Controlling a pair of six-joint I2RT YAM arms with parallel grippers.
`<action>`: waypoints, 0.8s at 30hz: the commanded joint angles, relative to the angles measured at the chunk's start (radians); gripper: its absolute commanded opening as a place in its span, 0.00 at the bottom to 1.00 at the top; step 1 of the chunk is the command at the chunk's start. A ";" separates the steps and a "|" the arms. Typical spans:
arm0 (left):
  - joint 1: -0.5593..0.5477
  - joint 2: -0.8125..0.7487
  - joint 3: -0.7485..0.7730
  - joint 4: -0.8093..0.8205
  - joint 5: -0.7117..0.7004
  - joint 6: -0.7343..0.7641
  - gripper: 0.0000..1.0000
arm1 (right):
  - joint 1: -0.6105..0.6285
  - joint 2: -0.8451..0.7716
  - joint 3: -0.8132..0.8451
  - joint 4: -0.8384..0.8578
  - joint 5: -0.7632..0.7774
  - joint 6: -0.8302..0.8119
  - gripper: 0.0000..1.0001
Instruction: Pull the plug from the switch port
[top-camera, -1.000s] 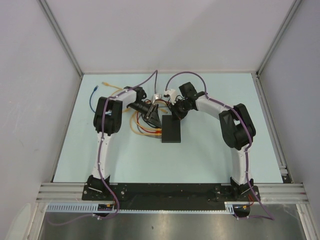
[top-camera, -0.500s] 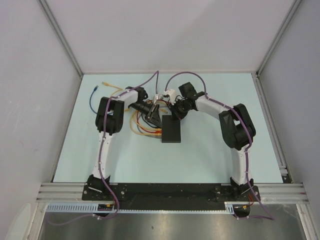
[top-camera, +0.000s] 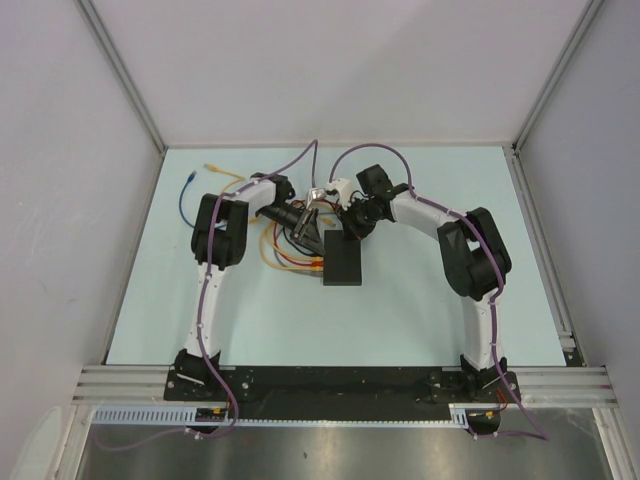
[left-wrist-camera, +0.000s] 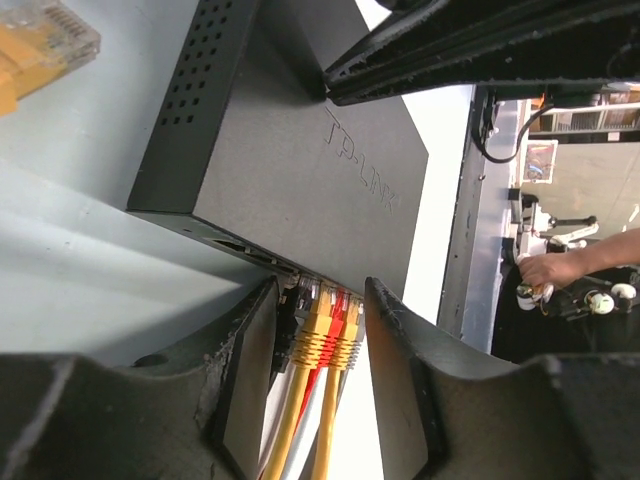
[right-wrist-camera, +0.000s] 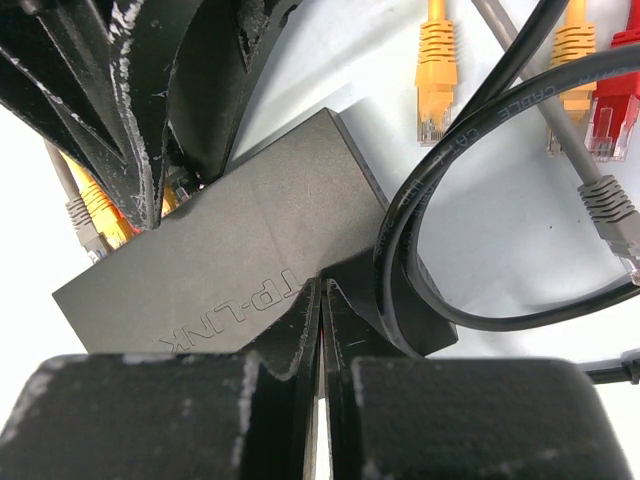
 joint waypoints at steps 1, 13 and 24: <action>0.005 0.018 0.024 -0.038 0.031 0.103 0.43 | 0.011 0.048 -0.052 -0.082 0.094 -0.033 0.04; 0.008 0.024 0.024 -0.035 0.039 0.094 0.35 | 0.016 0.048 -0.052 -0.082 0.099 -0.039 0.04; 0.008 0.055 0.050 -0.017 0.016 0.028 0.18 | 0.020 0.048 -0.054 -0.082 0.100 -0.042 0.05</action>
